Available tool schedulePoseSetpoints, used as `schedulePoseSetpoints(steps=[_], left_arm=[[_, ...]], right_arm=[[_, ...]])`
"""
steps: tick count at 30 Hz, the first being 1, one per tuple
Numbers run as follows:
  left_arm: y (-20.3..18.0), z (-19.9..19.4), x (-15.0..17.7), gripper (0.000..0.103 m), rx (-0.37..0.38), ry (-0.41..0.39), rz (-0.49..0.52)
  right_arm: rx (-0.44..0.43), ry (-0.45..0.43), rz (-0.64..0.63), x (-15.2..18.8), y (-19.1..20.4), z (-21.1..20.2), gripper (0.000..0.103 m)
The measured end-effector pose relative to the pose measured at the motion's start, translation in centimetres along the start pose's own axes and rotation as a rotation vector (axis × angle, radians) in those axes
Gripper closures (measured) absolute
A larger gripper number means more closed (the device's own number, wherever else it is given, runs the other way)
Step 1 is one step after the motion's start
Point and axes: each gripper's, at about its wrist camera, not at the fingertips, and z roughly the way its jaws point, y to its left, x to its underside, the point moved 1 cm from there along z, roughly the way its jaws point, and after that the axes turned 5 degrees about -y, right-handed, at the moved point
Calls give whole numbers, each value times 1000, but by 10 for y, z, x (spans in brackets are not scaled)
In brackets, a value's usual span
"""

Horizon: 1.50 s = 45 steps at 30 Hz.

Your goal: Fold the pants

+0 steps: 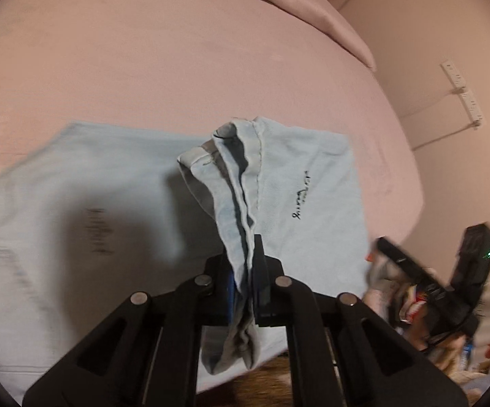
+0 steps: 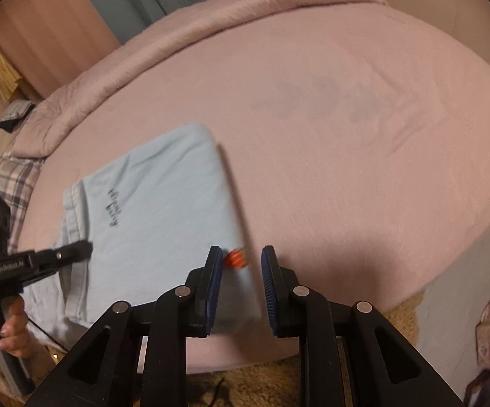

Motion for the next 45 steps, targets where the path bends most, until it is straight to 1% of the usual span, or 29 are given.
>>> schedulePoseSetpoints(steps=[2,4,6,8,10,13,14,16,18,20,23,29,33,35,38,42,44,45], left_arm=[[15,3,4,96,-28,21,-28],[24,9,5,94,-48,32,-40],[31,15,8,93,-70,45,-47],[31,19,9,92,-70,44,-52],[28,20,9,91,-77,44,-50],[28,20,9,91,-92,46,-41],[27,20,9,90,-97,45,-36],[27,17,11,90,-108,42,-27],[18,21,12,90,-120,35,-17],[16,22,13,89,-129,31,-4],[8,27,14,89,-140,27,9],[9,26,20,87,-143,21,19],[8,25,22,85,-146,21,24],[7,24,25,84,-151,19,29],[7,22,28,82,-150,18,31],[4,19,34,72,-138,25,49],[2,19,36,72,-147,32,58],[2,19,38,72,-149,31,63]], right_arm=[[-8,3,-23,-3,6,5,81],[11,13,-57,-9,16,16,81],[-15,20,-72,-17,23,26,81],[-51,38,-77,-29,33,39,81],[-67,38,-85,-39,42,50,81],[-83,56,-89,-45,49,66,81],[-79,73,-94,-46,50,75,81],[-32,113,-95,-41,48,90,81],[-15,132,-96,-33,45,95,81],[-21,112,-113,-26,45,88,81],[-29,124,-112,-14,42,75,81],[-25,148,-138,18,33,45,81],[-25,162,-119,32,21,29,81],[-30,165,-90,37,14,22,81],[-30,162,-88,41,9,17,81],[-24,163,-67,35,7,11,81],[-15,143,-72,32,11,5,77],[-11,130,-73,30,12,3,65]])
